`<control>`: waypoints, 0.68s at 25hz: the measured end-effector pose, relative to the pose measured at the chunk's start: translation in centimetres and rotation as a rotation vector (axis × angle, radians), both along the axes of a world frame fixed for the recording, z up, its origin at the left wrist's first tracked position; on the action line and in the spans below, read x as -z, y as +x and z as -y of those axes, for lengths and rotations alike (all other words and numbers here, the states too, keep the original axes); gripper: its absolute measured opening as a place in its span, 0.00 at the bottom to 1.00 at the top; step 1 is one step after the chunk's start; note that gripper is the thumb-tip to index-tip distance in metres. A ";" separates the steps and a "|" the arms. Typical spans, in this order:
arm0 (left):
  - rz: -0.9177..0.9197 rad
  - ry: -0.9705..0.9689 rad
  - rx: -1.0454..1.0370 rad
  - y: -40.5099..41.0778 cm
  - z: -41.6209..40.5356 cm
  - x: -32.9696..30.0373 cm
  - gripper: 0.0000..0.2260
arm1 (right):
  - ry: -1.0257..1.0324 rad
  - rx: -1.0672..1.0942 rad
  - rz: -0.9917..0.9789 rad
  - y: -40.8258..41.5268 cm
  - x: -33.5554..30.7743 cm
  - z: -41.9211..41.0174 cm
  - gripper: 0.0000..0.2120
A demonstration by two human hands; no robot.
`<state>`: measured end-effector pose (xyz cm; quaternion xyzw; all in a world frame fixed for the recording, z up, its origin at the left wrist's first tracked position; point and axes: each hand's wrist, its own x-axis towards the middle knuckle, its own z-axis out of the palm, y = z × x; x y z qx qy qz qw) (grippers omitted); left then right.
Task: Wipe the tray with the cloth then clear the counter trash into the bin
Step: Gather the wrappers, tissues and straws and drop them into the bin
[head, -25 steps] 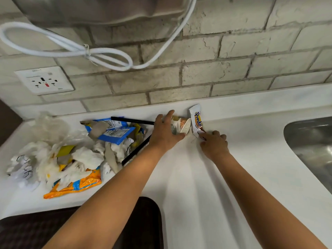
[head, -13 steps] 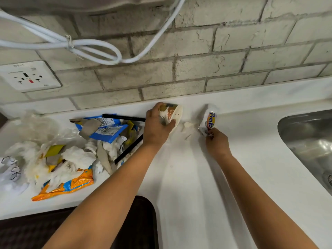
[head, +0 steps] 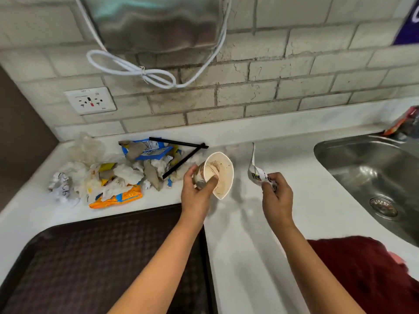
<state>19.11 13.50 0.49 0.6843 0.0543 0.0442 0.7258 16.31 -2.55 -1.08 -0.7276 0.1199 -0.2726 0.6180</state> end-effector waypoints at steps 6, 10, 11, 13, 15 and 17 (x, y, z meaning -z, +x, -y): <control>-0.043 -0.053 0.076 -9.7 -2.7 -0.9 0.22 | 0.133 0.002 0.047 -9.2 -1.2 -1.9 0.13; -0.017 -0.087 0.086 -15.7 -4.3 -0.6 0.16 | 0.212 0.024 0.067 -15.2 -0.1 -4.0 0.04; -0.007 -0.091 0.098 -17.3 -4.7 -0.6 0.14 | 0.243 0.038 0.089 -16.6 0.1 -4.3 0.03; -0.004 -0.093 0.132 -20.3 -5.4 -0.2 0.11 | 0.316 0.057 0.136 -19.5 0.4 -4.5 0.03; -0.009 -0.091 0.166 -23.0 -5.8 0.2 0.09 | 0.348 0.064 0.155 -22.0 1.0 -4.4 0.04; -0.007 -0.081 0.214 -25.1 -5.8 0.5 0.09 | 0.358 0.072 0.143 -24.2 1.3 -4.2 0.05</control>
